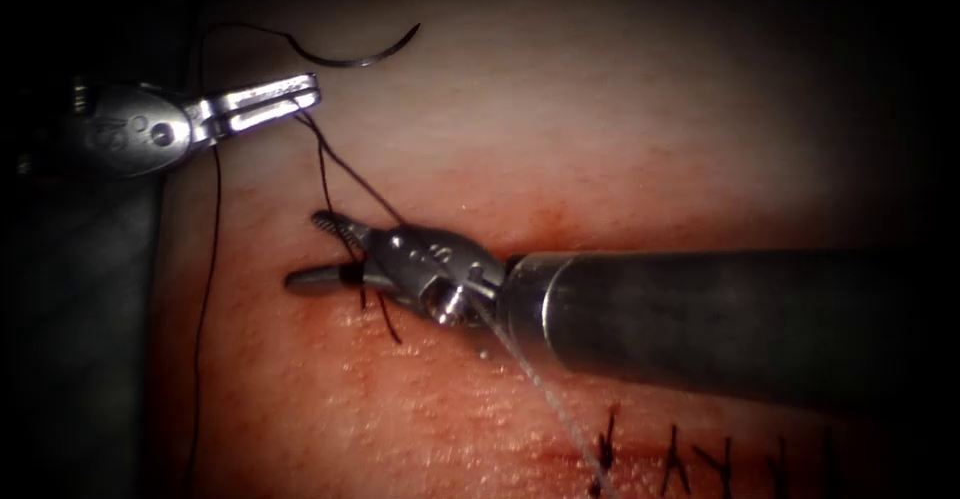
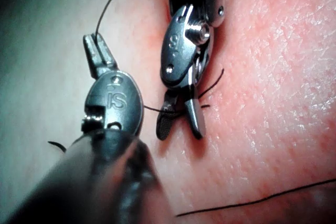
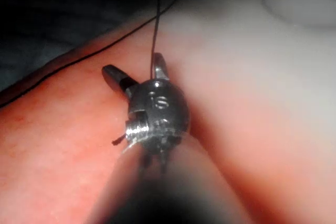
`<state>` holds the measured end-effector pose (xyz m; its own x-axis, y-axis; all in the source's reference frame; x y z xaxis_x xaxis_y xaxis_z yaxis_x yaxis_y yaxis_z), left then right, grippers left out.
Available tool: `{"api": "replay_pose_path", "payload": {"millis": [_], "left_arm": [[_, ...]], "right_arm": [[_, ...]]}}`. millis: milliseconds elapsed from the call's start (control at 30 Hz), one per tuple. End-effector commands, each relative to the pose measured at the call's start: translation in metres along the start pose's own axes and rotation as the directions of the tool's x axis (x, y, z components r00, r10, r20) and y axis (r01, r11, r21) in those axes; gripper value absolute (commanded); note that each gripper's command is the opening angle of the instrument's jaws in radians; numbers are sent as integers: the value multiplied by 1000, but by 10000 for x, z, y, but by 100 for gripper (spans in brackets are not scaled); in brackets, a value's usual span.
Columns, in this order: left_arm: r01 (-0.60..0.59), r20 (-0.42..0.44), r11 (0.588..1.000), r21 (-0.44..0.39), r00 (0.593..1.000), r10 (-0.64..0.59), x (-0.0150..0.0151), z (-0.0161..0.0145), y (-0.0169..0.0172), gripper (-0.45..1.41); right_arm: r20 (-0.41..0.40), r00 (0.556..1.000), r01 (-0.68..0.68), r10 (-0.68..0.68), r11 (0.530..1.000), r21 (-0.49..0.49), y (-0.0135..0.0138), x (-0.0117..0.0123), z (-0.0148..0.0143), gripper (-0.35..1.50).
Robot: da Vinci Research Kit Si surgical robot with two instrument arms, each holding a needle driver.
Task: Wound Closure
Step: With the right cutter, cut the suture.
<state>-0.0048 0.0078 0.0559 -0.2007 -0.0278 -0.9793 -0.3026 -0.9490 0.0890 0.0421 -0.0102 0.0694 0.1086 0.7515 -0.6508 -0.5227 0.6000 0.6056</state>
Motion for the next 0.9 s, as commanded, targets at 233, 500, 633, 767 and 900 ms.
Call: {"api": "replay_pose_path", "payload": {"millis": [233,500,633,767,900], "left_arm": [[0,-13,1000,-6,1000,0,-1,7,0,-45],[-6,-20,1000,-11,1000,5,15,4,5,-45],[-12,-22,1000,-17,1000,12,20,4,8,-45],[-19,-26,1000,-23,999,18,25,5,10,-45],[-18,-27,1000,-25,999,18,23,8,10,-45]], "right_arm": [[-1,1000,11,-10,999,51,-2,-2,14,96],[-3,1000,8,-8,999,46,-2,0,20,94],[-1,1000,7,-7,999,44,-2,0,23,93],[-1,1000,7,-7,999,42,-2,1,25,91],[4,1000,7,-7,999,43,-3,1,26,84]]}}
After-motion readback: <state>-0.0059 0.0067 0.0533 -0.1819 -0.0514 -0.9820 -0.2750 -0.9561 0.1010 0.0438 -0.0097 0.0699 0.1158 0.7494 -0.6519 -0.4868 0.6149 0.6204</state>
